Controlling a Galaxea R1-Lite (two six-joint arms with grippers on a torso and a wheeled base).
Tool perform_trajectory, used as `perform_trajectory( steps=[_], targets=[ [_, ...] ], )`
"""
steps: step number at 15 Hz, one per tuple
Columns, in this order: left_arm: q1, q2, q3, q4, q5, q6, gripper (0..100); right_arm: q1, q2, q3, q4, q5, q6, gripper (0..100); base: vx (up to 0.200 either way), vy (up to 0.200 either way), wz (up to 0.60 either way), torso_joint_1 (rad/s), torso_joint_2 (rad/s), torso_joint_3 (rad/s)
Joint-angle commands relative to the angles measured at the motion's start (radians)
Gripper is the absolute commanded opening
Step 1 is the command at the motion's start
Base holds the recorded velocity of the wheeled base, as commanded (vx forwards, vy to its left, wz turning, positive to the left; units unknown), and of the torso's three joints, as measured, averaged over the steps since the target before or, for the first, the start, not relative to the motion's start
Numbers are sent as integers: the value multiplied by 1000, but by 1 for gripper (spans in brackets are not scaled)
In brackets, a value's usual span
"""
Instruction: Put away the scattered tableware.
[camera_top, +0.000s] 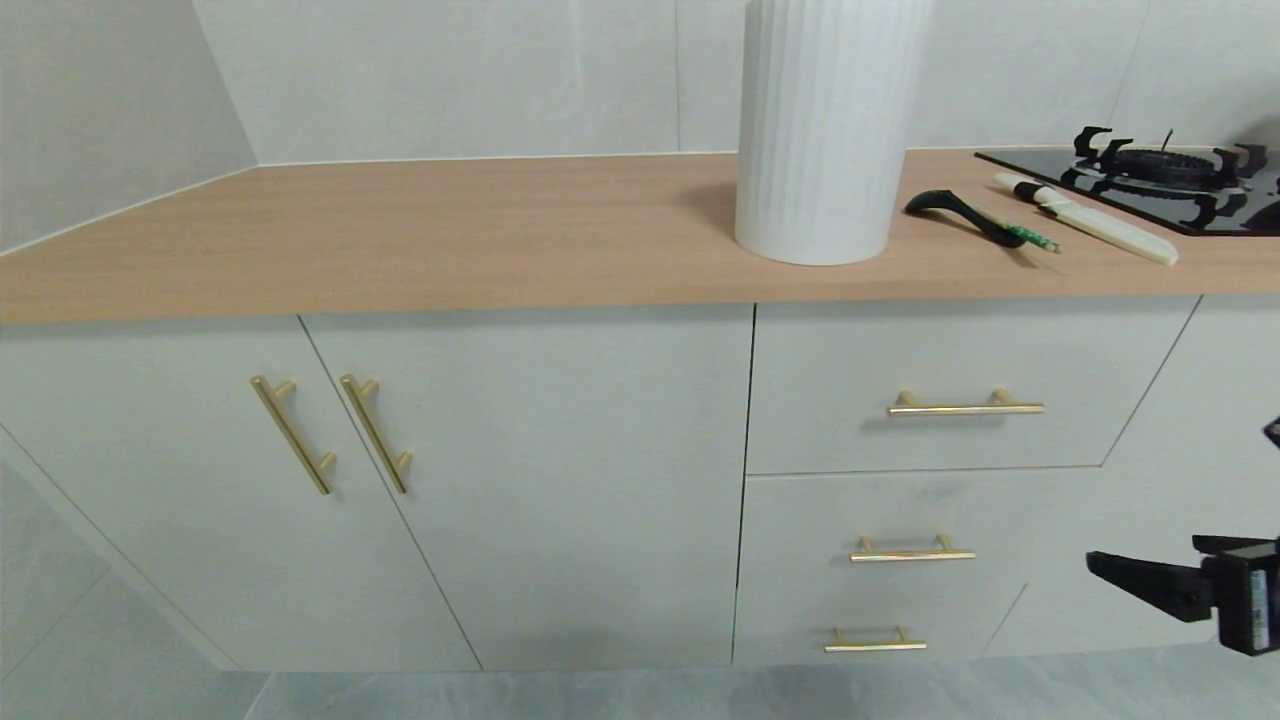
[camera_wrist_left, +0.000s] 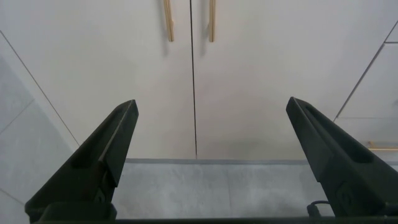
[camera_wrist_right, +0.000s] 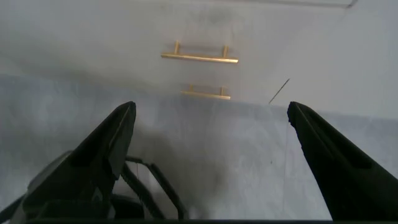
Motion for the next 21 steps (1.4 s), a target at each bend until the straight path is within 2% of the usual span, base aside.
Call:
perform_trajectory(
  steps=[1,3,4,5,7,9,11,14,19,21],
  targets=[
    [0,0,0,0,1,0,100,8,272,-15,-69,0,-4,100,0,0,0,0,0,0],
    [0,0,0,0,1,0,100,11,459,22,-141,0,-7,100,0,0,0,0,0,0],
    [0,0,0,1,1,0,100,21,554,52,-250,-2,-5,100,0,0,0,0,0,0],
    [0,0,0,0,1,0,100,30,648,74,-370,-5,-1,100,0,0,0,0,0,0],
    [0,0,0,0,1,0,100,28,873,120,-710,-17,3,100,0,0,0,0,0,0],
    [0,0,0,1,1,0,100,28,1003,137,-977,-95,-1,100,0,0,0,0,0,0],
    [0,0,0,0,1,0,100,31,1057,101,-1043,-123,-5,100,0,0,0,0,0,0],
    [0,0,0,0,1,0,100,30,1109,37,-1043,-132,-5,100,0,0,0,0,0,0],
    [0,0,0,0,1,0,100,25,1137,6,-1051,-135,6,100,0,0,0,0,0,0],
    [0,0,0,0,1,0,100,22,1132,-3,-1086,-135,58,100,0,0,0,0,0,0]
  ],
)
